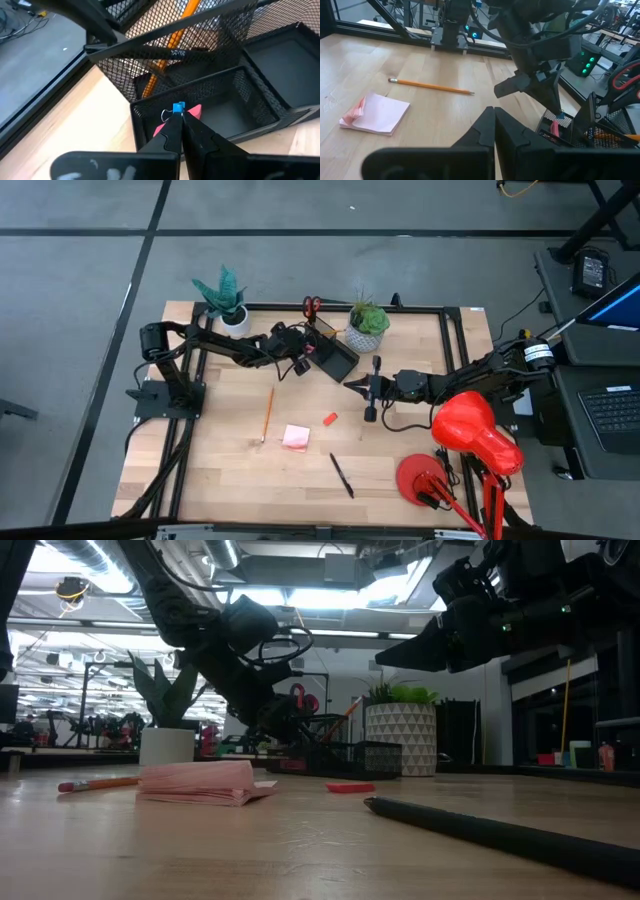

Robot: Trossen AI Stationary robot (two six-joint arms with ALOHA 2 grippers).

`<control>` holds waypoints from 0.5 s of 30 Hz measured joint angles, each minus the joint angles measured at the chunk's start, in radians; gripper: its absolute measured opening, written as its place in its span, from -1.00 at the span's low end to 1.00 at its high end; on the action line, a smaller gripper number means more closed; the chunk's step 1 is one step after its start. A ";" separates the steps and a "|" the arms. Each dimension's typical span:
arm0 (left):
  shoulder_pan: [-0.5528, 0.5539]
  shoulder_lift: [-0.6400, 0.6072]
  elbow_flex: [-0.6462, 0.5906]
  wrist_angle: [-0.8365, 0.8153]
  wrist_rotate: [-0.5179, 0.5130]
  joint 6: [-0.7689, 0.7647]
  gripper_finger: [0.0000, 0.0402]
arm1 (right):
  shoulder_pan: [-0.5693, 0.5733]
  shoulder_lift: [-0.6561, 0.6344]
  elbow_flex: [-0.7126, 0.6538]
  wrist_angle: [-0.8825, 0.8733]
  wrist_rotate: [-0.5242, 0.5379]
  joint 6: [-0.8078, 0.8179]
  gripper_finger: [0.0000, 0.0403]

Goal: Pick and place office supplies into organizer
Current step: Put the blue binder clip into the black desk organizer

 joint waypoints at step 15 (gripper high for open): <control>0.000 0.000 0.000 0.023 0.002 0.002 -0.75 | 0.000 0.000 0.000 0.000 0.000 0.004 -0.96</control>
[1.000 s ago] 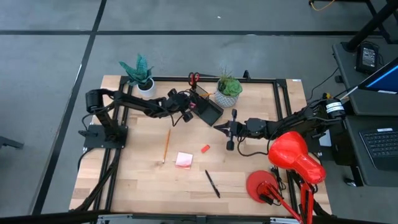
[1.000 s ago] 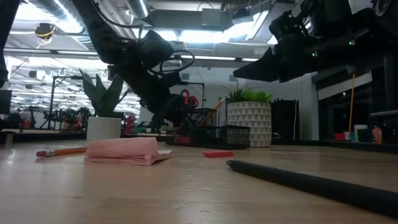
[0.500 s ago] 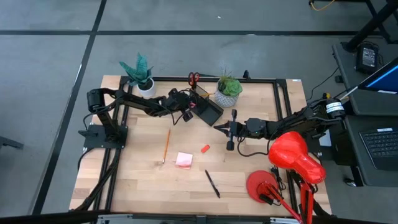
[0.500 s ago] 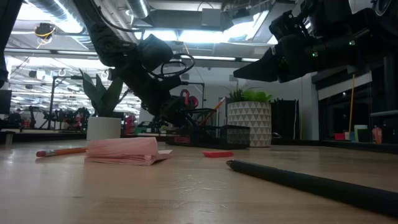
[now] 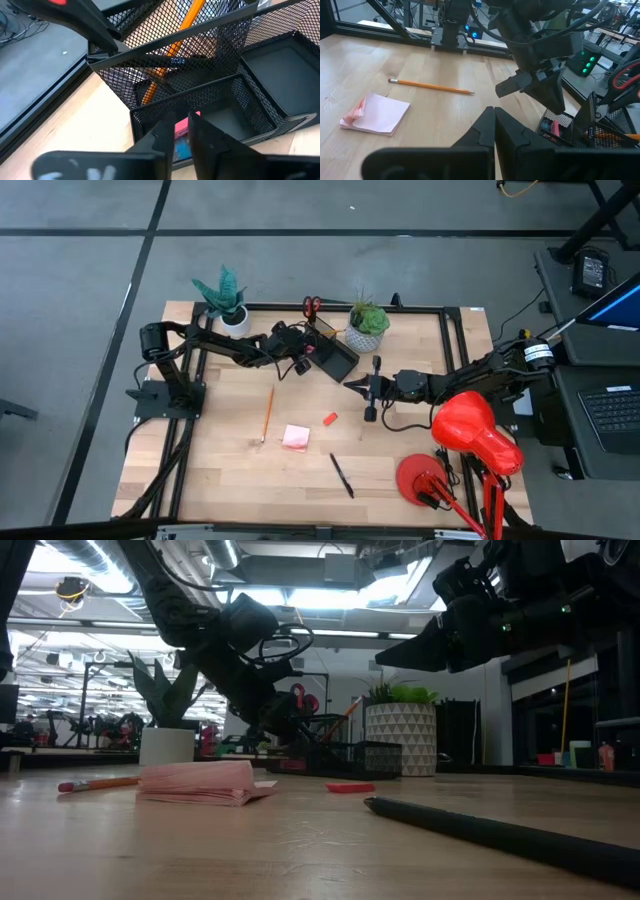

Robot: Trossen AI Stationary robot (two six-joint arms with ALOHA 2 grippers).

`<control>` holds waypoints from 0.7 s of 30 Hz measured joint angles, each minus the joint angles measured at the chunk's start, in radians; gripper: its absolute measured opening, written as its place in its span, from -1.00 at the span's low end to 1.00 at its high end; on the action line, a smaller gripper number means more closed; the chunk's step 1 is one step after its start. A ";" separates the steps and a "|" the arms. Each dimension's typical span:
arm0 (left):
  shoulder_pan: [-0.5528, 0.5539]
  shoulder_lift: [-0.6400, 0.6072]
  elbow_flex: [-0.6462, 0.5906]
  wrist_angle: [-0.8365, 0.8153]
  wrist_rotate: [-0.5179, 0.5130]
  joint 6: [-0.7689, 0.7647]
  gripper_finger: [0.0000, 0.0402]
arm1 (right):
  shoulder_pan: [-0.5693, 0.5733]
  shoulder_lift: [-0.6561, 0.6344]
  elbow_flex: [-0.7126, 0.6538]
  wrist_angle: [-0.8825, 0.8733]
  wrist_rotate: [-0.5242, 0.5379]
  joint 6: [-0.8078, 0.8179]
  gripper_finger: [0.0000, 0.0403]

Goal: Pick and place office supplies into organizer
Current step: Put the blue binder clip into the black desk organizer, then put the orange pencil into the black desk organizer

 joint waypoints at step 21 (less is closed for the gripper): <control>-0.082 -0.330 0.000 -0.117 0.100 0.127 -0.69 | 0.000 0.000 0.000 0.000 0.000 -0.002 -0.96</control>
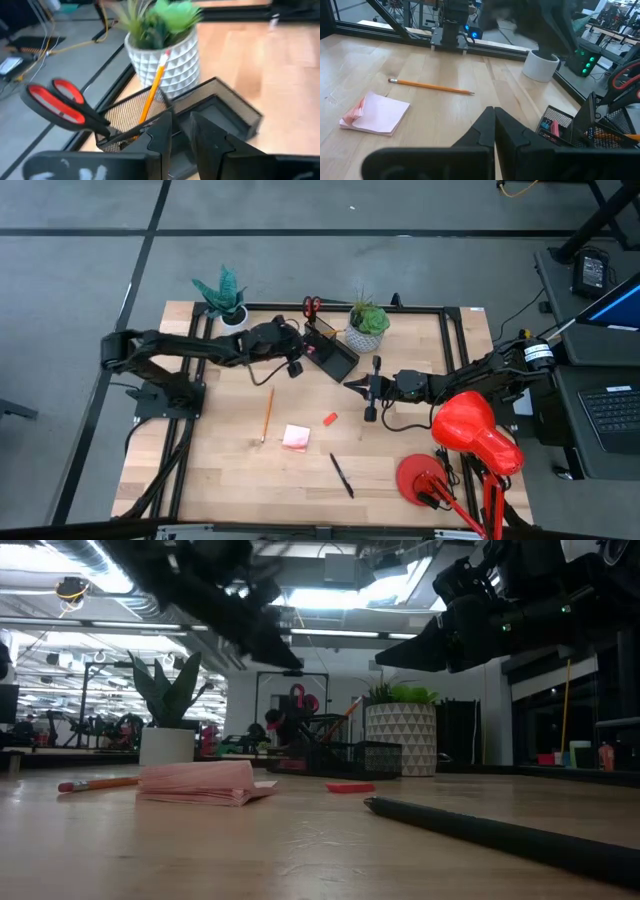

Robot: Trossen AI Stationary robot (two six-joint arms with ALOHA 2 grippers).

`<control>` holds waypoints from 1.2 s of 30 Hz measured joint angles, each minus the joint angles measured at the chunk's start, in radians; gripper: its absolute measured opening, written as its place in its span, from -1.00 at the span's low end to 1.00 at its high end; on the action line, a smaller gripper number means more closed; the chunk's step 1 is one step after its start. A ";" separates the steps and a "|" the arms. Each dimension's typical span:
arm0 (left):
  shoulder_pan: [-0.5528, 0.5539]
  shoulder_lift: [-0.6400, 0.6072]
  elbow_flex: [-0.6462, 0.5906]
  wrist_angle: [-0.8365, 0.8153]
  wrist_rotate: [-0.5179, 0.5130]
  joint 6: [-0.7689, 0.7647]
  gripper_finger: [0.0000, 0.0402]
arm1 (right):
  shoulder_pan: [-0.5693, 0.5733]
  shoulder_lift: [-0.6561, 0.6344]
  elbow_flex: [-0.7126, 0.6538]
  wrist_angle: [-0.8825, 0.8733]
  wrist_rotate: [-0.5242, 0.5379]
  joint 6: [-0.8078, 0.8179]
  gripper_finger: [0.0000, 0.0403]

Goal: Pick and place office supplies into organizer
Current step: Put the orange pencil into the black desk organizer

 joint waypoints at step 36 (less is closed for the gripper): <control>-0.542 -0.119 -0.003 -0.251 -0.465 -0.271 -0.99 | 0.028 -0.001 0.000 -0.018 -0.002 -0.006 -0.96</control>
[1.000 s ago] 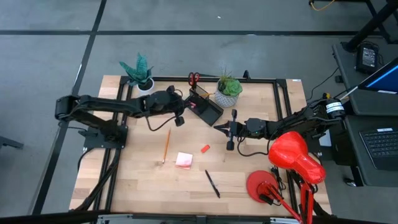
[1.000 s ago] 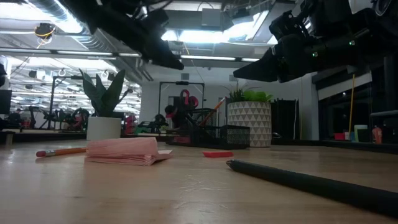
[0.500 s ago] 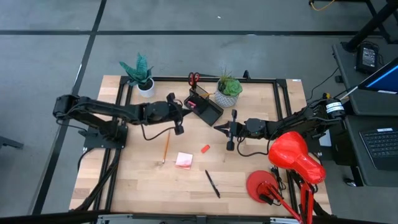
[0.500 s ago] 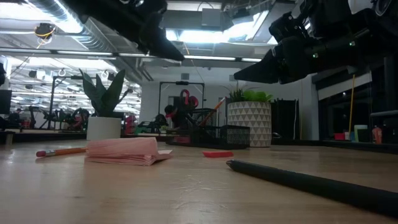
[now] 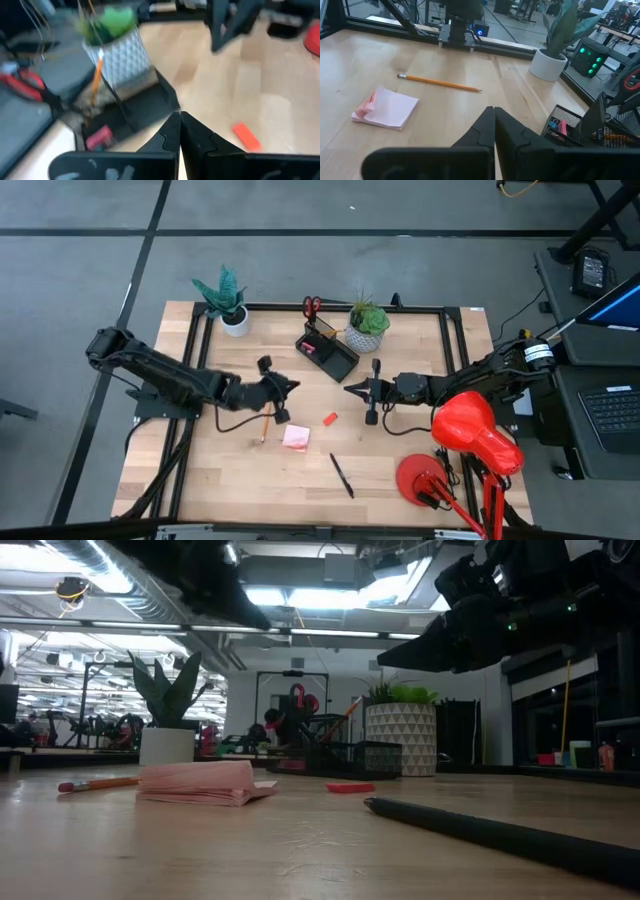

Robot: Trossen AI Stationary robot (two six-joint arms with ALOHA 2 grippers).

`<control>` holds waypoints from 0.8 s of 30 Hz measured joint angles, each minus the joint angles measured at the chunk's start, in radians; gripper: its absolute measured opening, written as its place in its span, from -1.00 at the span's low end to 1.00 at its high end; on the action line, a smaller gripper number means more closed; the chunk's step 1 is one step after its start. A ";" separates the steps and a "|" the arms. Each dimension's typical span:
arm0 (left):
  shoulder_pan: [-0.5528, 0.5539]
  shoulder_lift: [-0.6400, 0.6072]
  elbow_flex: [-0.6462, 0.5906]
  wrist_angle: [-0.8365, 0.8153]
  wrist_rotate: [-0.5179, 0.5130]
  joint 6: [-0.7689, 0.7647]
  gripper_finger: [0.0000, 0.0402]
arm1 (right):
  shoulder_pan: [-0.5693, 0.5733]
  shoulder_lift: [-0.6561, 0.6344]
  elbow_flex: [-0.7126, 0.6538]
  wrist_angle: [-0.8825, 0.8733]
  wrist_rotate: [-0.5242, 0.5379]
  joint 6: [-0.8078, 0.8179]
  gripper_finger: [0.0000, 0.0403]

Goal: Pick and place office supplies into organizer
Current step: Put the orange pencil into the black desk organizer

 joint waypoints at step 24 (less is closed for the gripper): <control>-0.053 0.000 -0.001 -0.583 0.183 -0.914 -0.98 | -0.002 0.000 0.000 -0.001 0.000 -0.003 -0.96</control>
